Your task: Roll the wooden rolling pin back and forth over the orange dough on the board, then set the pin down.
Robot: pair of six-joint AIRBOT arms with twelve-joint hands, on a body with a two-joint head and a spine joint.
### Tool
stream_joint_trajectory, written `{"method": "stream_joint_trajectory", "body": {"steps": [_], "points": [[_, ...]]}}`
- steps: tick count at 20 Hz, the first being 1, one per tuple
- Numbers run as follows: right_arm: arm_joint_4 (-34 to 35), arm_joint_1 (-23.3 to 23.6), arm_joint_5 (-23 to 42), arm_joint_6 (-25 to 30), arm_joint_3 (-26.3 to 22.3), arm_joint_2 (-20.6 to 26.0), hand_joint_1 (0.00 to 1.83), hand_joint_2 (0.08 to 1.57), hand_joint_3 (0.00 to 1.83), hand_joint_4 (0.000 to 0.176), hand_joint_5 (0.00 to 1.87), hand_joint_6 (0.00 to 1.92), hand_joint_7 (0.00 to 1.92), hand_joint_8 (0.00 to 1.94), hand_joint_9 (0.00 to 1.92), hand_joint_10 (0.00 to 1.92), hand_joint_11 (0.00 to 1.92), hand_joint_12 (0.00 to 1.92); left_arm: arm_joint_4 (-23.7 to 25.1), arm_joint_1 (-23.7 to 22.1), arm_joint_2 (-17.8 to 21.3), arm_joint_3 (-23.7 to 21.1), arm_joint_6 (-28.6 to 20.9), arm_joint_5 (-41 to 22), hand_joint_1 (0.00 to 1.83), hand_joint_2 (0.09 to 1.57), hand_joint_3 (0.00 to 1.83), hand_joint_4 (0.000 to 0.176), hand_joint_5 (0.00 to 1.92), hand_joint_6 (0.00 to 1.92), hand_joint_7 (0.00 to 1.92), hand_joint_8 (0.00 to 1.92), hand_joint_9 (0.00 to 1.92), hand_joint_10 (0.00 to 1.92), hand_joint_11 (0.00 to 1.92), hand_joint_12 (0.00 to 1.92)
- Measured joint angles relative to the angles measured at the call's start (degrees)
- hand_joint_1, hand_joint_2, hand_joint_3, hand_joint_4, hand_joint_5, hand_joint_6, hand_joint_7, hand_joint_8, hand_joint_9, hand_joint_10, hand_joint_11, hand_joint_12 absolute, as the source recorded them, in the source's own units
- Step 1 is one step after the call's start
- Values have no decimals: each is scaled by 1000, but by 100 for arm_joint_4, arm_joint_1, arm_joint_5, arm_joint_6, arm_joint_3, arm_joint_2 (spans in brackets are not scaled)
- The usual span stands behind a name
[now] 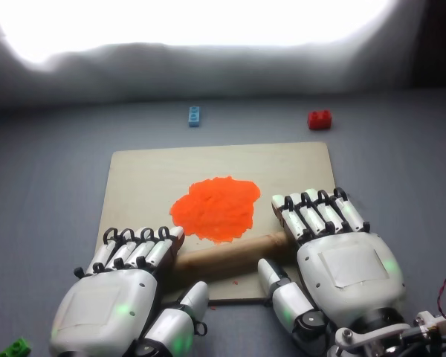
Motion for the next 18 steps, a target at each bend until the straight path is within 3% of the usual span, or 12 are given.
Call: {"method": "stream_joint_trajectory", "body": {"steps": [2,10,15,18], "points": [[-4,0,-9,0,2,0,0,1454,0,0,183,3,239,1,194,4,0,561,4,0,0,0,-2,4,0,1489,1,0,243,7,248,4,198,3,0,286],[2,0,-7,-2,2,0,0,1456,0,0,186,3,244,2,199,3,0,609,-63,-90,0,26,-13,63,0,1489,0,0,244,5,255,2,205,3,0,376],[0,0,-7,-2,2,0,0,1455,0,0,182,1,221,0,179,1,0,484,-66,-111,0,26,-28,83,0,1488,0,0,254,3,265,2,217,3,0,350],[9,7,-7,-2,2,0,0,1457,0,0,196,5,255,8,214,13,0,605,-114,-219,0,31,-50,157,0,1490,0,0,263,3,273,2,221,3,0,363]]}}
